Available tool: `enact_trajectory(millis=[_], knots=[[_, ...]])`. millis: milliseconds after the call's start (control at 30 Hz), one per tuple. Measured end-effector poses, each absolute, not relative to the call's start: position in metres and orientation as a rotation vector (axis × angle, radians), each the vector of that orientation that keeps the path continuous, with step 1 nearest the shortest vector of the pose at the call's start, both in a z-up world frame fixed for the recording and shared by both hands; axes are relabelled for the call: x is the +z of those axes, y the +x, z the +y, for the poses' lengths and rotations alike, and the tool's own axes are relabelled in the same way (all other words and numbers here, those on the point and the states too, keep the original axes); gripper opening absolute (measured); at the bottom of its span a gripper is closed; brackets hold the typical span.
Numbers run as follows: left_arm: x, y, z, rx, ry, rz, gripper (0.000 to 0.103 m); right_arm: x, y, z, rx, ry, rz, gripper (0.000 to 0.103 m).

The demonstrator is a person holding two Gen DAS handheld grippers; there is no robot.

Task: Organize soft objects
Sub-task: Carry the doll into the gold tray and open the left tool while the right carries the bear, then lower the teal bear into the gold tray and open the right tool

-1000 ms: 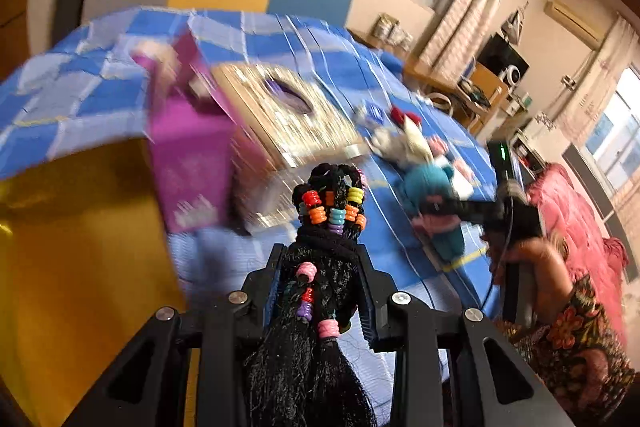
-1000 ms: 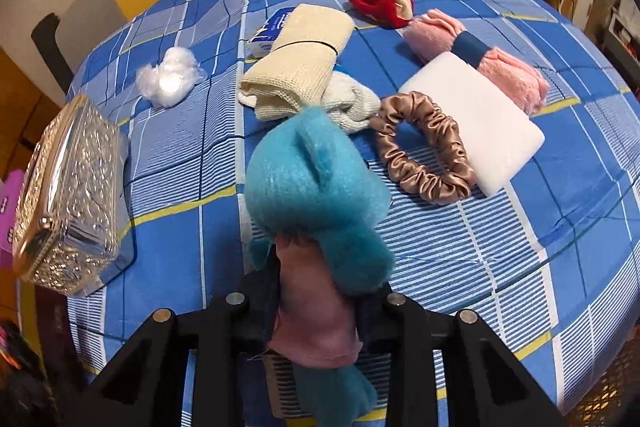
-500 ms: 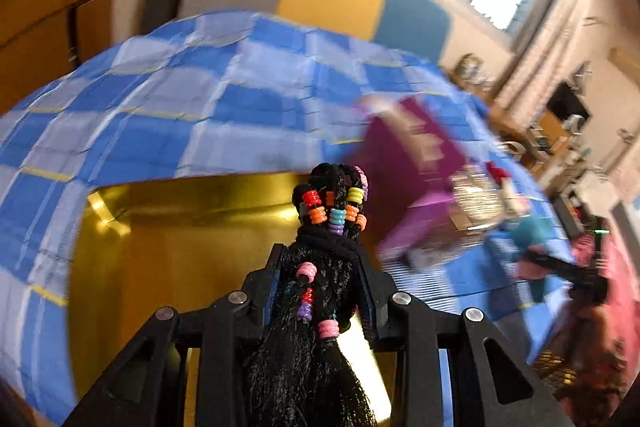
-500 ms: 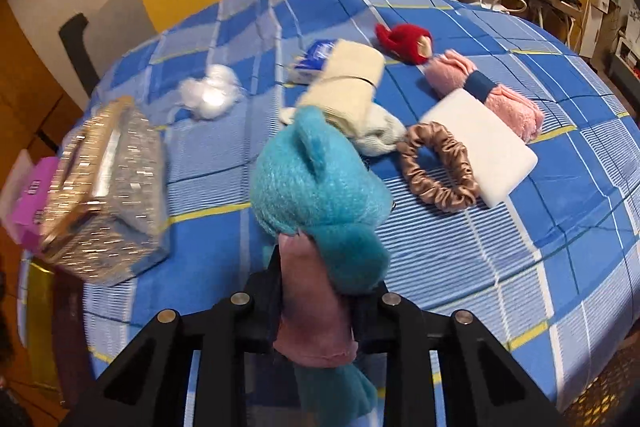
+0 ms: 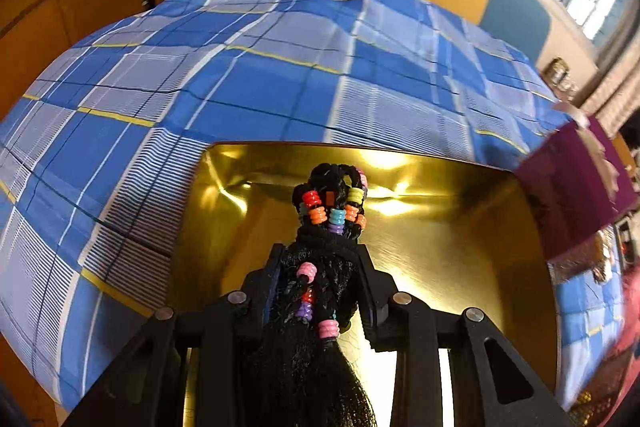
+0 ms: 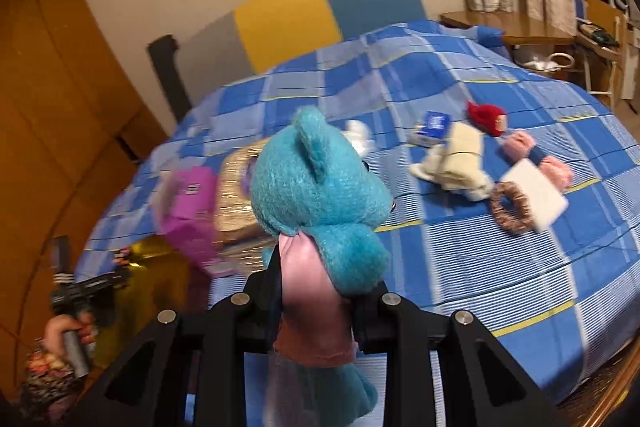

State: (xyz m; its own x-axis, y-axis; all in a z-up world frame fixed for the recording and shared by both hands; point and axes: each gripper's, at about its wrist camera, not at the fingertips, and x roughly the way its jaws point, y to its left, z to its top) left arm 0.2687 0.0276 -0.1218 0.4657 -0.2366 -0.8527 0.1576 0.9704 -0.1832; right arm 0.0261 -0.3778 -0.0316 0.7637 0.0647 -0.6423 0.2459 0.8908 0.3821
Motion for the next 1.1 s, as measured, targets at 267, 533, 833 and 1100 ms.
enact_trajectory(millis=[267,533,833,1100], knots=[[-0.126,0.278,0.041,-0.172,-0.107,1.056,0.06,-0.009,0.025,-0.314,0.041,0.429,0.691,0.027],[-0.085,0.231,0.066,-0.105,-0.173,0.887,0.085,-0.012,0.046,-0.268,0.145,0.39,0.742,0.027],[-0.079,0.154,0.087,-0.049,-0.272,0.794,0.093,-0.036,0.091,-0.214,0.261,0.39,0.872,0.027],[-0.076,0.125,0.092,-0.055,-0.318,0.789,0.093,-0.067,0.159,-0.147,0.304,0.3,0.98,0.027]])
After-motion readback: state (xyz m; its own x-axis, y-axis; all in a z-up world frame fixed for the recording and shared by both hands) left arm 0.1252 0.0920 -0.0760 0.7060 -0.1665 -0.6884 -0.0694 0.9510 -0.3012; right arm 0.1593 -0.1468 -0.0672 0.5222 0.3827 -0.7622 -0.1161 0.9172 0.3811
